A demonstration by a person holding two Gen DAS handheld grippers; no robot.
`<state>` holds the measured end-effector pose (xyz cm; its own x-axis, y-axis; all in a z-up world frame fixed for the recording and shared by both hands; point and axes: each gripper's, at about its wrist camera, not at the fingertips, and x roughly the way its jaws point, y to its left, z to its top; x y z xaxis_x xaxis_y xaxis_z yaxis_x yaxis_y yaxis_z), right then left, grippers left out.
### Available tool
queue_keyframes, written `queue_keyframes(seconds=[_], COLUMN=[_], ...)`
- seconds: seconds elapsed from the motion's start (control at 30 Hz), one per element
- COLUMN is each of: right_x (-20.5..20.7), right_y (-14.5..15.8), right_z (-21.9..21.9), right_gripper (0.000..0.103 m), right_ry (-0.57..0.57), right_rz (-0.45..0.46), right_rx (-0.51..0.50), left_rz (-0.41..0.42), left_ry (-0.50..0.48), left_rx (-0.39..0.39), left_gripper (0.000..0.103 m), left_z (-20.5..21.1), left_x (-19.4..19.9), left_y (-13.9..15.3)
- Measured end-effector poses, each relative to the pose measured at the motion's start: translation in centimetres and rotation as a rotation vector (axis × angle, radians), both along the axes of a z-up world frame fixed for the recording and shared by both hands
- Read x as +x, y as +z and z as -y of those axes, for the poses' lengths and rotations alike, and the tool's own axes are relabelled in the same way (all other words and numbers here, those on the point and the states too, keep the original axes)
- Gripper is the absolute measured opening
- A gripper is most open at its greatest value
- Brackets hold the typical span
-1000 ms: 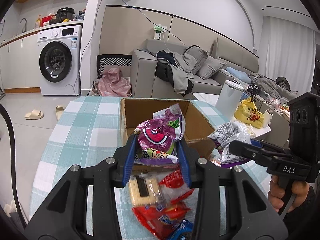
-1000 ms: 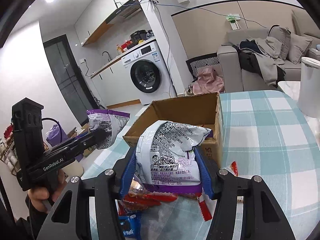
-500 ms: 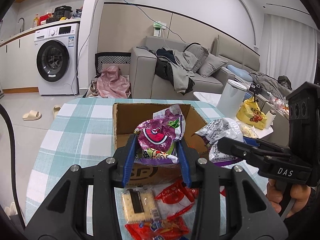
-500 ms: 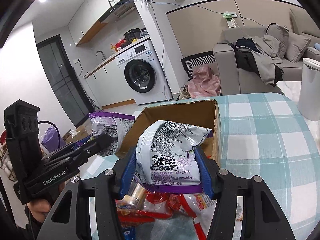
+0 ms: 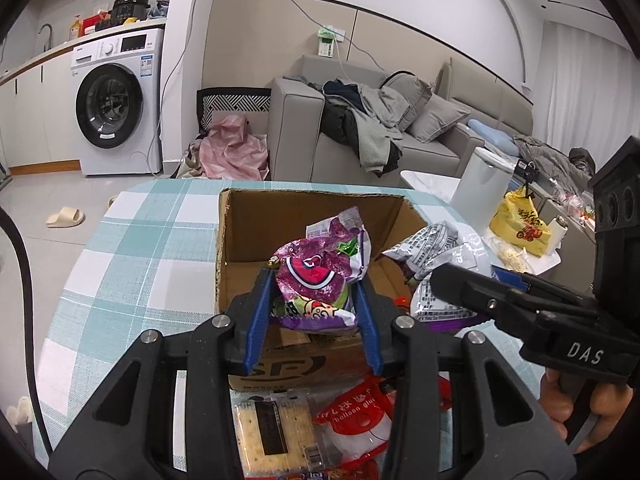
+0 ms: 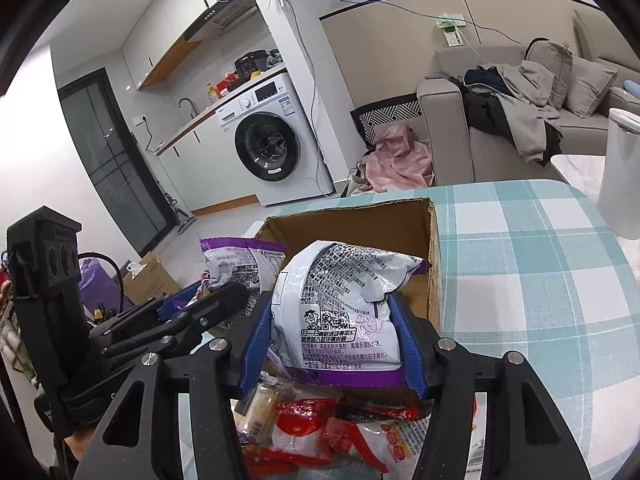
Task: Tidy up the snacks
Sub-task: 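Open both tools to drop the two bags into the box, then move the right tool toward the blue Oreo pack while the left tool approaches the red chip bag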
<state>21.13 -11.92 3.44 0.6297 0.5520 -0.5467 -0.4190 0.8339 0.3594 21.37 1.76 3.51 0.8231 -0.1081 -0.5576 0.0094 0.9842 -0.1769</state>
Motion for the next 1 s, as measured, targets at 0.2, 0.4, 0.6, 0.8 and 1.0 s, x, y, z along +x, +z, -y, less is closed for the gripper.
queue_keyframes(seconds=[0.2,0.4,0.6,0.8,1.0], right_x=[1.1,1.0,-0.1,-2.1,-3.7], right_y=[-0.7,-0.6,-0.1,-0.3,-0.7], right_z=[-0.3,-0.3,1.1,2.3,3.3], right_gripper=[0.057,0.06,0.073,0.102,0.103], right_ry=[-0.01,-0.01,-0.019,0.004,0.013], right_rz=[-0.027,-0.015,0.007,0.031,0.026], right_rx=[0.0,-0.014,-0.033,-0.058,-0.058], left_rz=[-0.023,-0.02,-0.003,0.019,0.035], left_ry=[0.004,-0.015,-0.008,0.001,-0.005], left_rx=[0.014,0.043,0.087,0.078,0.082], left_gripper=[0.037,0.037,0.075,0.103,0.102], left_z=[-0.2,-0.2,-0.2,-0.7,-0.7], left_x=[1.6,0.9,-1.3,-4.2,-7.2], left_y=[-1.0,-1.1,-0.4,0.5,0.9])
